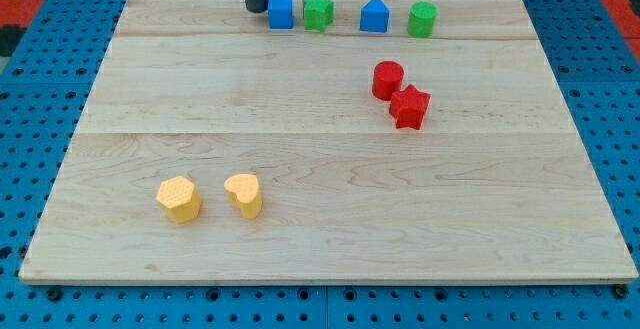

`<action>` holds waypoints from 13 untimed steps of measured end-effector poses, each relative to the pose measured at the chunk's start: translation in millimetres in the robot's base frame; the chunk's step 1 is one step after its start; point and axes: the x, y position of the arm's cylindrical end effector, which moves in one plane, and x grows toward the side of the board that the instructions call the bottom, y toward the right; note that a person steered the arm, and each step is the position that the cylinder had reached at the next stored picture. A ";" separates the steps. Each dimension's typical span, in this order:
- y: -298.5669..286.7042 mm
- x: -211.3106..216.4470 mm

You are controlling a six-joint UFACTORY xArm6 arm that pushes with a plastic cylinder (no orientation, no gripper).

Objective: Move red star right side of yellow heart

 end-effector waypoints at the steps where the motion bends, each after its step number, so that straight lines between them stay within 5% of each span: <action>1: -14.1 -1.9; 3: -10.2 108.3; 4: 86.2 108.4; 7: 206.7 199.8; 10: 244.9 268.0; 13: 151.5 268.0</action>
